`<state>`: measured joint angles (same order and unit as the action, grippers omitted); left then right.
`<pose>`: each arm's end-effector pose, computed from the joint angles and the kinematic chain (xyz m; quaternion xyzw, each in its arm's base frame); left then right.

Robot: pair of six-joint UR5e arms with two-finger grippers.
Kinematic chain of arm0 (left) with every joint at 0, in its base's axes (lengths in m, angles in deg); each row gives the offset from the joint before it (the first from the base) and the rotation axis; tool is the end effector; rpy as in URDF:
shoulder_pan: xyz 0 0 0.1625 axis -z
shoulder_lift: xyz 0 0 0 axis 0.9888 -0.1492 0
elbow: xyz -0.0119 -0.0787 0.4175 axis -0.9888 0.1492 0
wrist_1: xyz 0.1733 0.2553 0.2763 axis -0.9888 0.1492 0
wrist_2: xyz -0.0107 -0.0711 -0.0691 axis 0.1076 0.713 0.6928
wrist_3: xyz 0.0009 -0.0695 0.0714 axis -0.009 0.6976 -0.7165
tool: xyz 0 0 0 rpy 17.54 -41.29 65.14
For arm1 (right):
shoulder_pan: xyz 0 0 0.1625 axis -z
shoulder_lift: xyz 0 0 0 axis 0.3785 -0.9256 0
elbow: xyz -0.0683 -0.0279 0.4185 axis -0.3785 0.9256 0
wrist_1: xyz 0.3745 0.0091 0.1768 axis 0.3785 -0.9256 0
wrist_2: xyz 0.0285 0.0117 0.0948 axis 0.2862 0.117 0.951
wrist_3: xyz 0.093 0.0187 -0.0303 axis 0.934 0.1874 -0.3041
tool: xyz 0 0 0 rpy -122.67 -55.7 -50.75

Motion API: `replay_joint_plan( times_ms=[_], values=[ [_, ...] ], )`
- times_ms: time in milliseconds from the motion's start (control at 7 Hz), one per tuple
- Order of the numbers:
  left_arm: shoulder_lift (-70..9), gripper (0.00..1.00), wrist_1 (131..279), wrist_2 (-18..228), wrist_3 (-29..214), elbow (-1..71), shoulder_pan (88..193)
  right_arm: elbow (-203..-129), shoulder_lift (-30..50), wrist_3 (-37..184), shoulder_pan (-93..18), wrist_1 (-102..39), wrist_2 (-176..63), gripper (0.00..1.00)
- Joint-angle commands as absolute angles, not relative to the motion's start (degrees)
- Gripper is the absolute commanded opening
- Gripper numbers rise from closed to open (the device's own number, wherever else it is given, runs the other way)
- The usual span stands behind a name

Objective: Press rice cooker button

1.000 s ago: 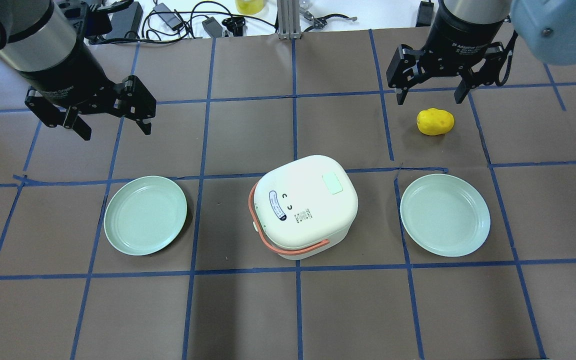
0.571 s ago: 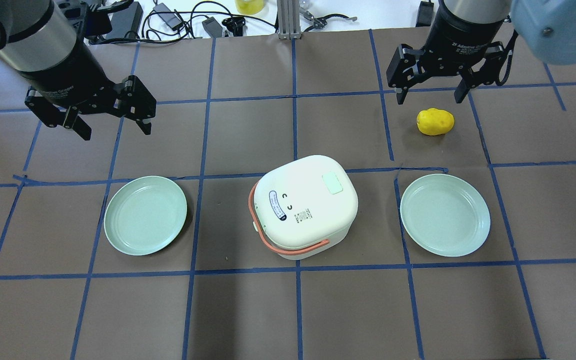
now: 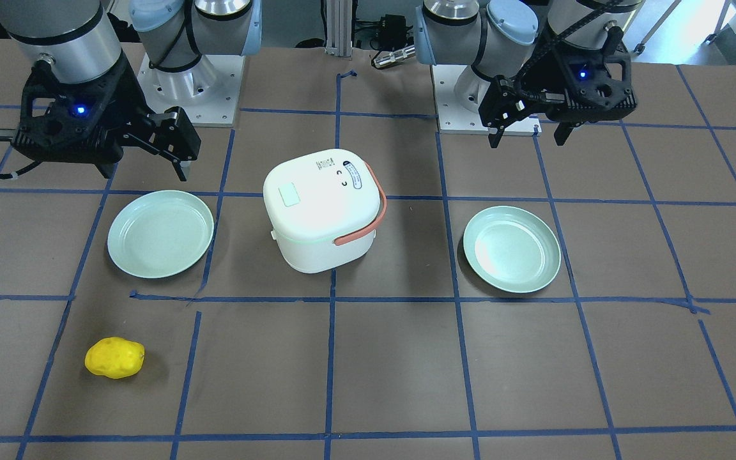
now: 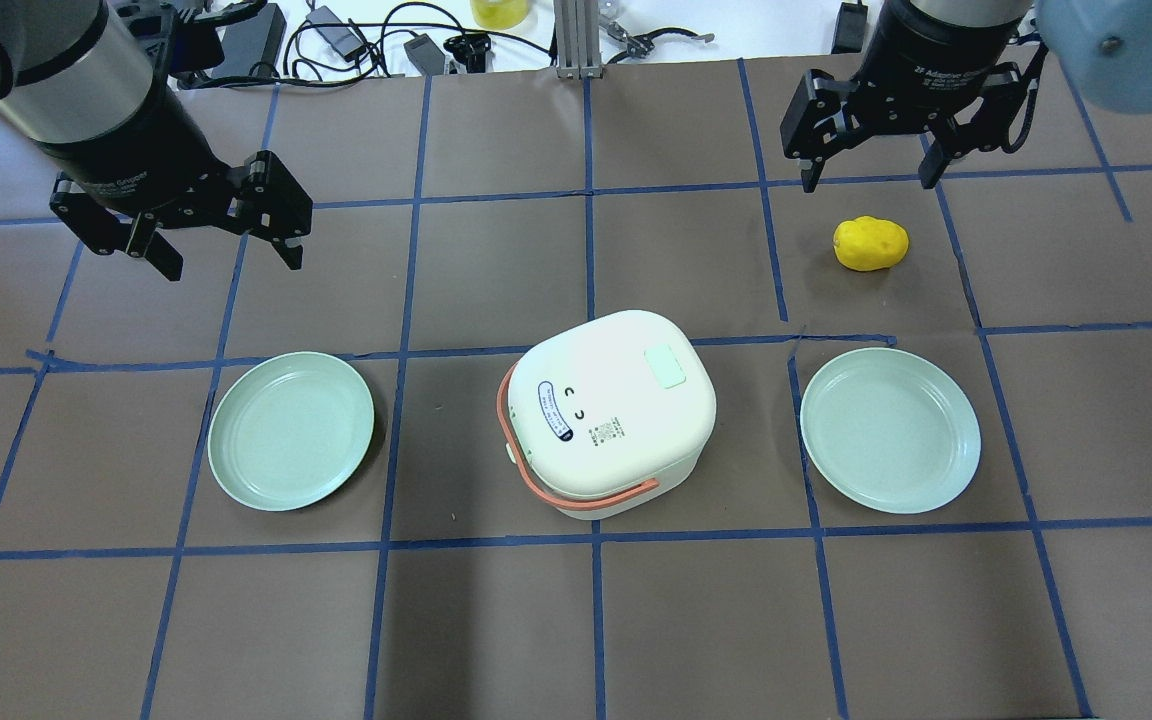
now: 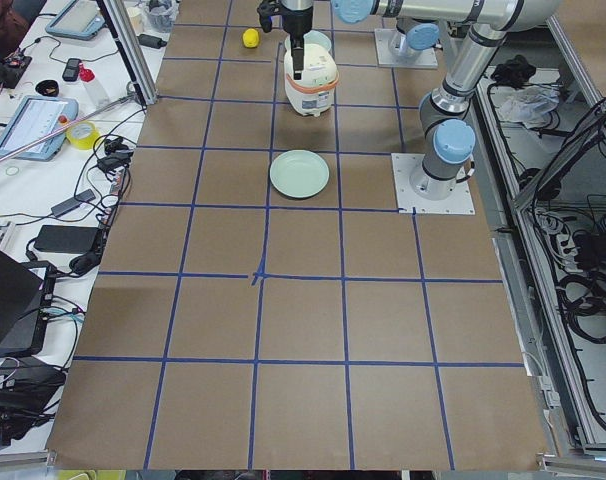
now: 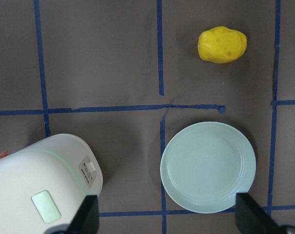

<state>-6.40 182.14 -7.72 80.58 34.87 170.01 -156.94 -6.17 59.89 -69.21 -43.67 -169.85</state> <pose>-0.1198 -0.4624 0.5115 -0.0369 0.9993 -0.0040 0.0107 0.1461 -0.5179 0.5052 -0.0144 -0.9999 0.0080 0.0016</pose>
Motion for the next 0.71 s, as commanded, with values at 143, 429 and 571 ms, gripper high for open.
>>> replay_joint_plan(
  times_ms=[143, 429, 571],
  values=[
    [-6.40, 1.00, 182.14, -7.72, 80.58, 34.87, 170.01, -157.93, -6.22, 60.12, -69.17, -43.44, -169.37, 1.00],
    [-6.40, 1.00, 182.14, -7.72, 80.58, 34.87, 170.01, -158.02, -6.22, 60.30, -69.34, -43.35, -169.10, 0.99],
    [-6.40, 1.00, 182.14, -7.72, 80.58, 34.87, 170.01, -158.11, -6.31, 60.21, -69.34, -43.35, -169.01, 0.85]
  ],
)
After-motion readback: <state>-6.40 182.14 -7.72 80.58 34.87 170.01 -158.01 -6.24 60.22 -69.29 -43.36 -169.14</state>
